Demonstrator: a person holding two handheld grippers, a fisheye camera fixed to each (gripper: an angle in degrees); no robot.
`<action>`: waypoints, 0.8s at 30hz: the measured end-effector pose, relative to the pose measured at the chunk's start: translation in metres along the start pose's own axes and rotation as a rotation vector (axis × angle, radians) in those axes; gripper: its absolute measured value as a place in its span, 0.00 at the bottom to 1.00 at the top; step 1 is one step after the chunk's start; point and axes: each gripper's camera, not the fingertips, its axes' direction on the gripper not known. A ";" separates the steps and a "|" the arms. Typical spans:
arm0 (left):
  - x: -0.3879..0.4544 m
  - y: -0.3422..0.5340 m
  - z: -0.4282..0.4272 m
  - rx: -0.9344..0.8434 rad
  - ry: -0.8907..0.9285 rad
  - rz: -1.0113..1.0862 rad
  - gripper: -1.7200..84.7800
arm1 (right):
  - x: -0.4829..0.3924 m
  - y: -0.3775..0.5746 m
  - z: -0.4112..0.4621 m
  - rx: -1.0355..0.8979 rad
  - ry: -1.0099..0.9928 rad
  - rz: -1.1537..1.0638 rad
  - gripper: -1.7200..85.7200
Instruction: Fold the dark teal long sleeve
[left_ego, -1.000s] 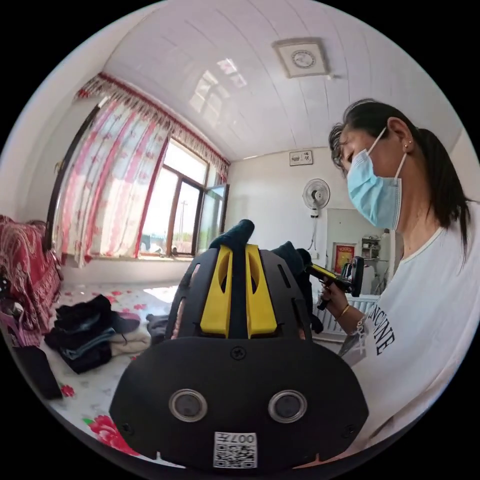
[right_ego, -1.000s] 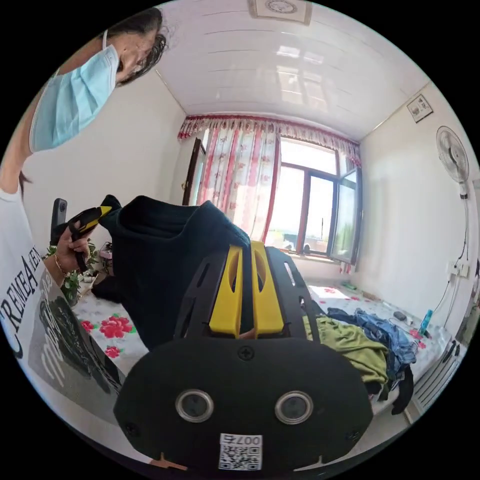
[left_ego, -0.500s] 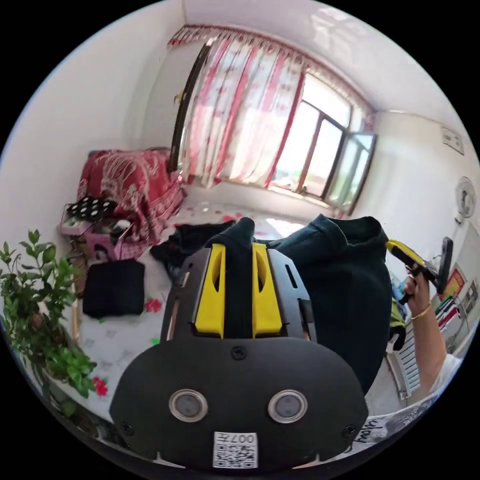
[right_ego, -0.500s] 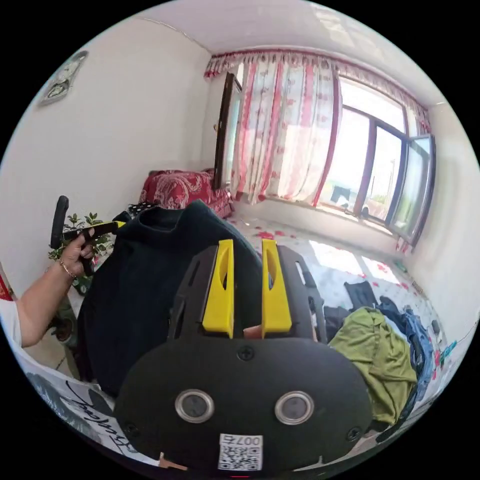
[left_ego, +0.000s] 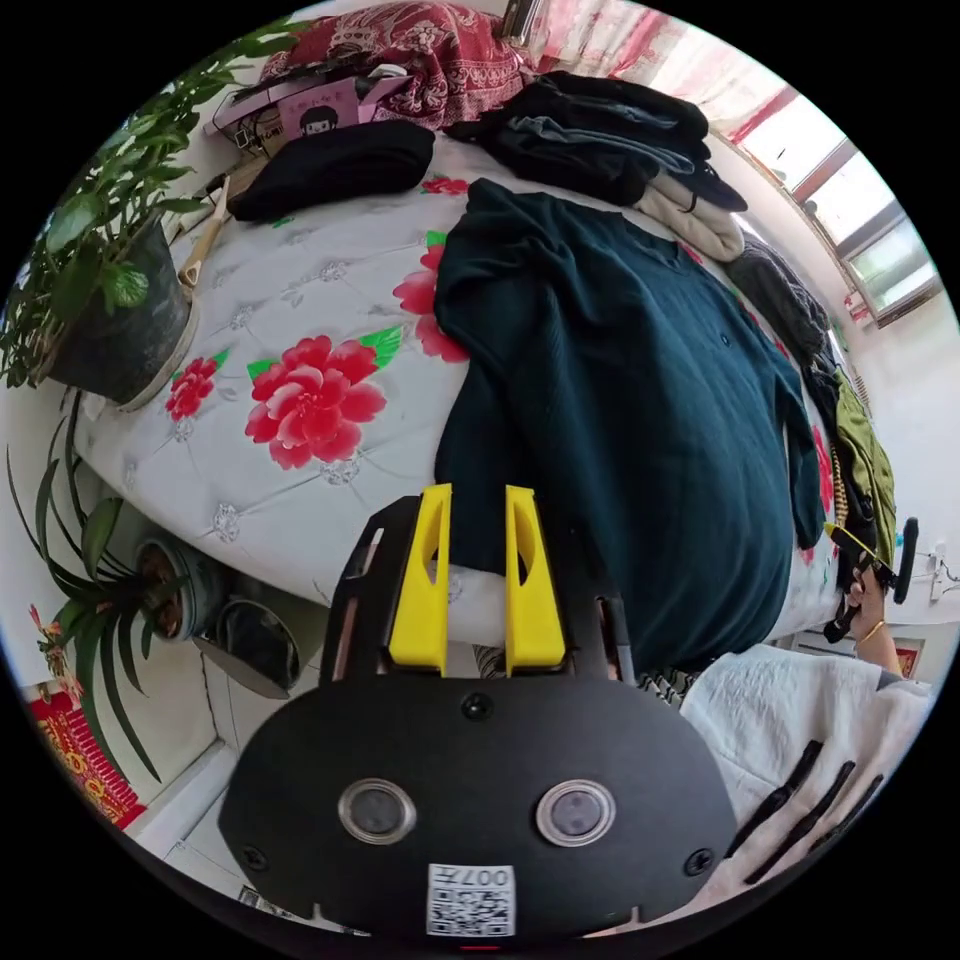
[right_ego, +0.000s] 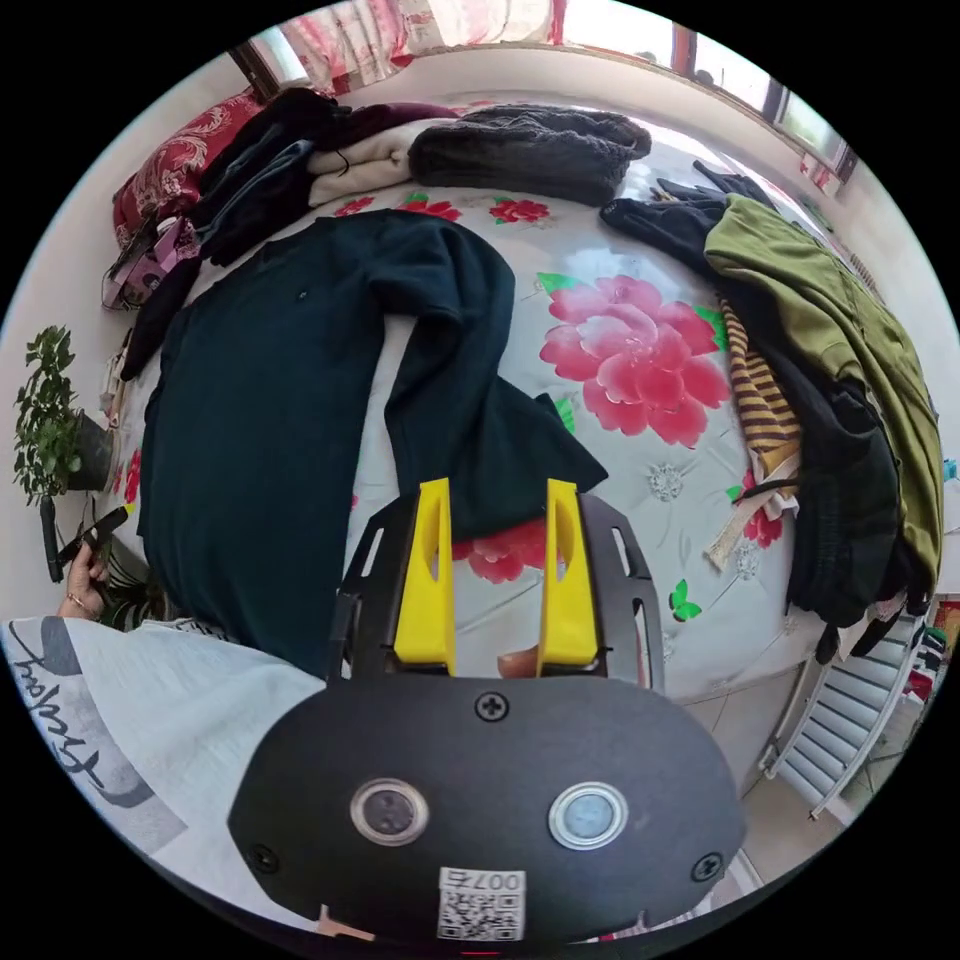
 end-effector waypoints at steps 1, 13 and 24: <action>0.003 -0.004 0.001 -0.017 -0.020 0.000 0.14 | 0.002 -0.015 0.017 -0.034 0.015 -0.020 0.13; 0.012 -0.081 -0.080 -0.044 -0.578 0.170 0.02 | 0.165 -0.074 -0.023 0.144 0.461 0.251 0.06; -0.037 0.039 -0.149 0.123 -0.211 -0.191 0.03 | 0.200 0.062 0.035 0.180 -0.280 0.233 0.06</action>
